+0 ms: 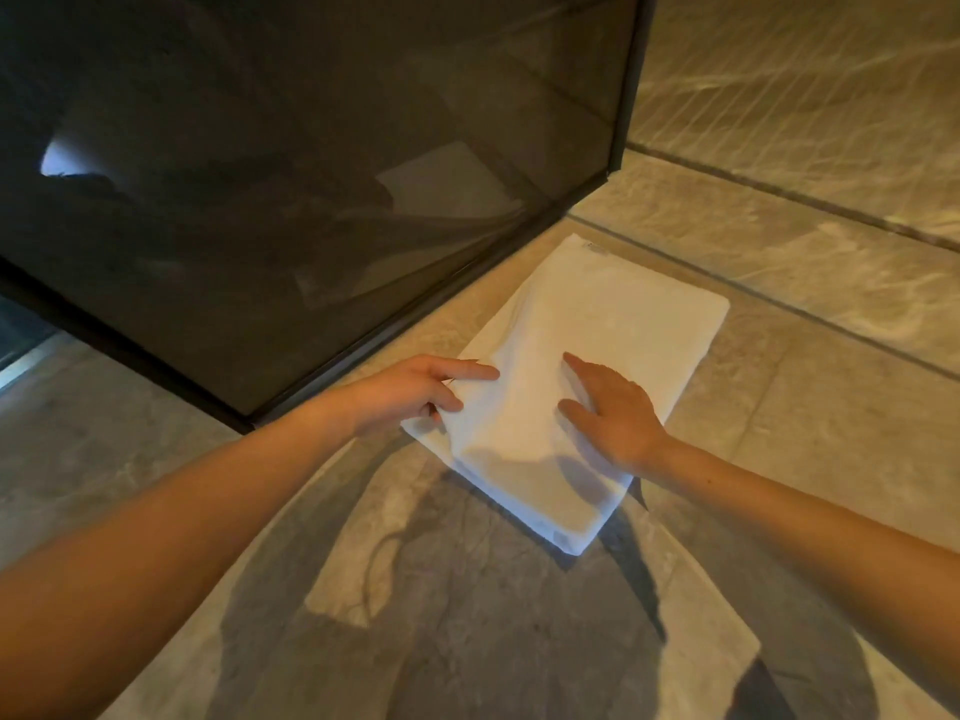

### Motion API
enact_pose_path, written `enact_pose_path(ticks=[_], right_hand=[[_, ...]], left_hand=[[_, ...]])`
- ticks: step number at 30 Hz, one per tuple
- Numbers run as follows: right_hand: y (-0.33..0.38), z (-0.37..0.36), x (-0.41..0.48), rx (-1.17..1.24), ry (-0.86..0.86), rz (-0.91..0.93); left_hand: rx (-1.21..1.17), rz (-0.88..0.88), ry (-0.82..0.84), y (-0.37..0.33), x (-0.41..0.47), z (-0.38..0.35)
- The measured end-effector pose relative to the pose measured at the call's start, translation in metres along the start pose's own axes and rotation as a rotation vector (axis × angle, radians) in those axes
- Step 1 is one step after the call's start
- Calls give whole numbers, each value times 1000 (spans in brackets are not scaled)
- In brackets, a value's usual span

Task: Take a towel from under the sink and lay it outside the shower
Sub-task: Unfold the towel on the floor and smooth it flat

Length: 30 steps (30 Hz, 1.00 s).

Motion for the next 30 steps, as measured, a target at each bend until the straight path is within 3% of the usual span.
enact_pose_path(ticks=[4,8,10,16,19,24,30], right_hand=[[27,47,38,445,12,-193],[48,60,62,338,249,-283],[46,60,68,280,227,-312],[11,86,65,280,-97,-239],[-6,103,58,243,-89,-173],[-24,143,27,232,-100,-33],[-55,182,-32,350,12,-35]], left_hand=[[123,-56,75,-19,-5,-17],[271,-134,170,-37,-10,-43],[267,-135,205,-41,-12,-52],[-184,21,276,-37,-11,-54],[-445,88,389,-34,-11,-62],[-619,121,555,-40,-8,-88],[-572,160,603,-50,-1,-138]])
Point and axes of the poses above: each hand's wrist, its own x-axis towards the middle knuckle, its own z-axis out of the back of the hand, y = z × x, the point moved 2 cm from there along x, towards the middle knuckle, and after that the axes turned 10 degrees about -y, right-handed, at the moved point
